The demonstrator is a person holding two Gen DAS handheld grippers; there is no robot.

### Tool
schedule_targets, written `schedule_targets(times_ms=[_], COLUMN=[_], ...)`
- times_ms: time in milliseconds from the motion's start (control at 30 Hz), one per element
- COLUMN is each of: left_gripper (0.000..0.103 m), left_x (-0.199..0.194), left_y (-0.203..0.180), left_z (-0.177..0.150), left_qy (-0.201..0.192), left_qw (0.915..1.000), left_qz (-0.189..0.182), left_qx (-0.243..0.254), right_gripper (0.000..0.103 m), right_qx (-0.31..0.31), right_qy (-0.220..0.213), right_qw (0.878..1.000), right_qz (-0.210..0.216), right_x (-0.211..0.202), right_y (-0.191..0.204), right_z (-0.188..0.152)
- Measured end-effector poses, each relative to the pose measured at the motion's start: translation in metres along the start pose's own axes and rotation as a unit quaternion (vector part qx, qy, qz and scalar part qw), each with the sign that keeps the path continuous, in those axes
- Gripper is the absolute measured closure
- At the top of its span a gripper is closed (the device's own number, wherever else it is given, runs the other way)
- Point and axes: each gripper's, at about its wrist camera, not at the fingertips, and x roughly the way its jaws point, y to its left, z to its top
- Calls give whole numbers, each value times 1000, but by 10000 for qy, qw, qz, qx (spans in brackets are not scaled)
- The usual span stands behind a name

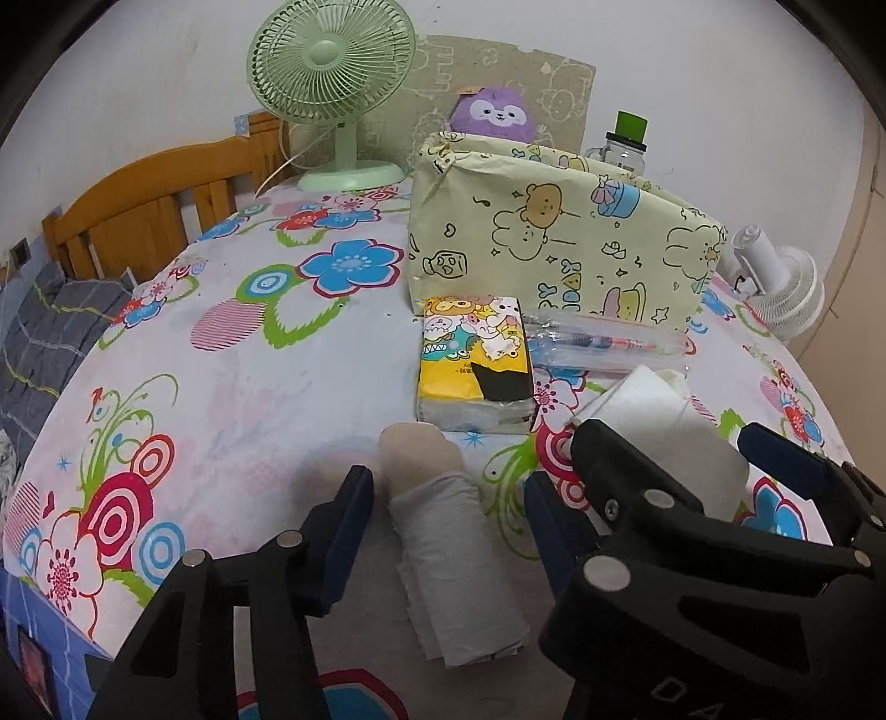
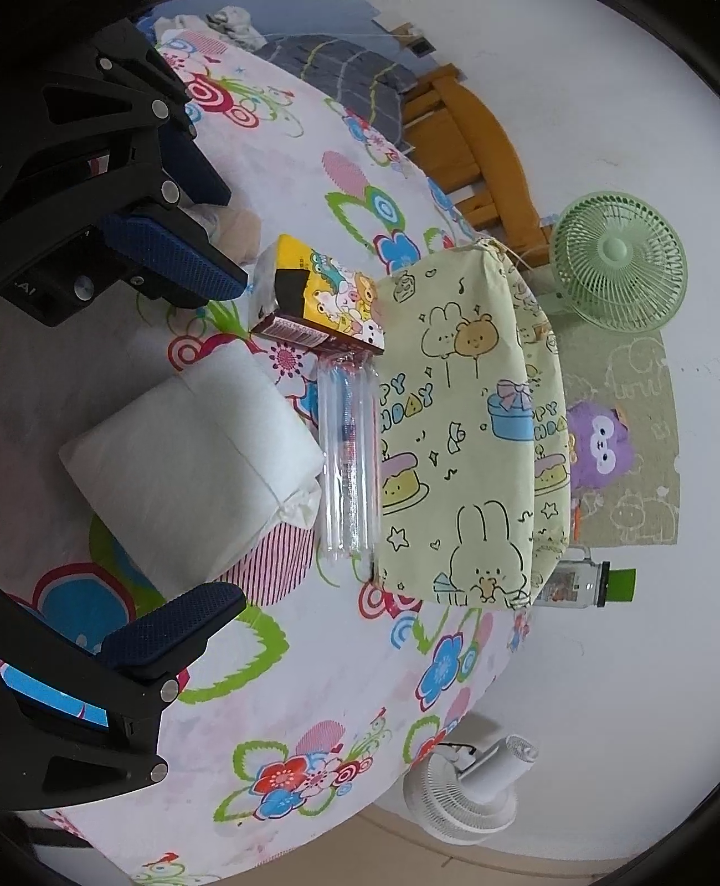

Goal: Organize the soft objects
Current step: 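Grasp the white rolled cloth with the left gripper while the right grasps the white napkin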

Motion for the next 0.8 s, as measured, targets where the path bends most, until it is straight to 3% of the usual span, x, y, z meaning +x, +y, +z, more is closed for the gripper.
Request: schedule_targets(times_ms=[233, 333, 600, 800], left_gripper=[72, 77, 79, 79], left_x=[0, 1, -3, 2], left_y=[1, -2, -27, -37], left_z=[0, 0, 0, -2], left_qy=[-54, -32, -76, -49], left_qw=[9999, 9999, 9993, 9980], left_qz=[121, 111, -33, 64], left_qx=[50, 88, 377, 622], right_gripper=[0, 0, 0, 0], right_qx=[-41, -45, 39, -47], right_qy=[36, 38, 97, 296], right_qw=[10000, 10000, 9999, 9995], right_qz=[11, 54, 40, 101], right_x=[2, 1, 0, 10], right_y=[1, 0, -14, -21], right_z=[-1, -1, -2, -1])
